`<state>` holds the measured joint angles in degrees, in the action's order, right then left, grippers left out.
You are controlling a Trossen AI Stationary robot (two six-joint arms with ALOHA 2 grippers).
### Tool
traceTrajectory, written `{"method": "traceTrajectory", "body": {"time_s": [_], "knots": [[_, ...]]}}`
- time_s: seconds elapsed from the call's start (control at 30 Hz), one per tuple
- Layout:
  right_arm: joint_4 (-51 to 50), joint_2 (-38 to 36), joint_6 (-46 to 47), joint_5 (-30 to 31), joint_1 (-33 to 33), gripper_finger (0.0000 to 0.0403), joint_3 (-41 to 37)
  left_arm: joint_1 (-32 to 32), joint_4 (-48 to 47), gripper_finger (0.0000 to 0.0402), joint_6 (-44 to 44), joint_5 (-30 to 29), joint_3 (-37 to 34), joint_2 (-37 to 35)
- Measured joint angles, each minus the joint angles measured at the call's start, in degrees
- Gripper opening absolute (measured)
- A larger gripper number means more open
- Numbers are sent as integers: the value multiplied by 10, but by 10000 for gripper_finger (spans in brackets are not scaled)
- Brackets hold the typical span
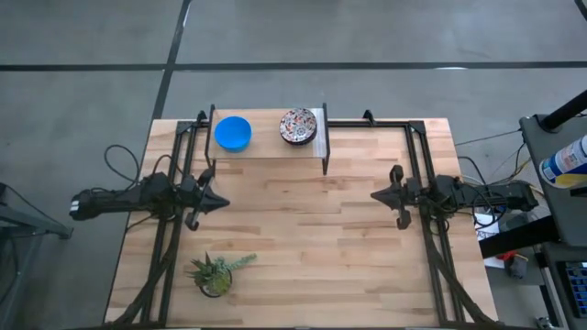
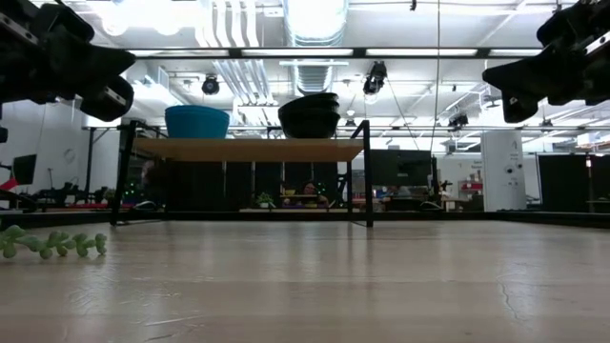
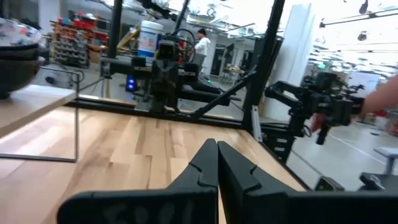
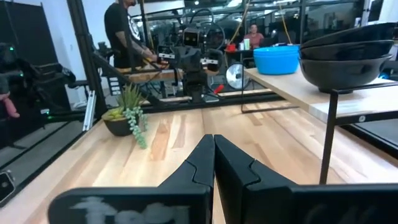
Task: Pick & Place Mini bowls
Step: Return to Home Position
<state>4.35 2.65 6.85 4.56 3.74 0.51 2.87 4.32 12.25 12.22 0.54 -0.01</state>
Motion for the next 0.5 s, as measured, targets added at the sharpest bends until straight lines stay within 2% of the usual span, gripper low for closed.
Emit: {"method": "traceTrajectory", "body": {"time_s": [0.17,0.5], "knots": [[1,5,30,0,0,9,0,0,-1,0,2,-6,0,0],[1,5,32,0,0,9,0,0,-2,0,18,-7,-1,0]]}}
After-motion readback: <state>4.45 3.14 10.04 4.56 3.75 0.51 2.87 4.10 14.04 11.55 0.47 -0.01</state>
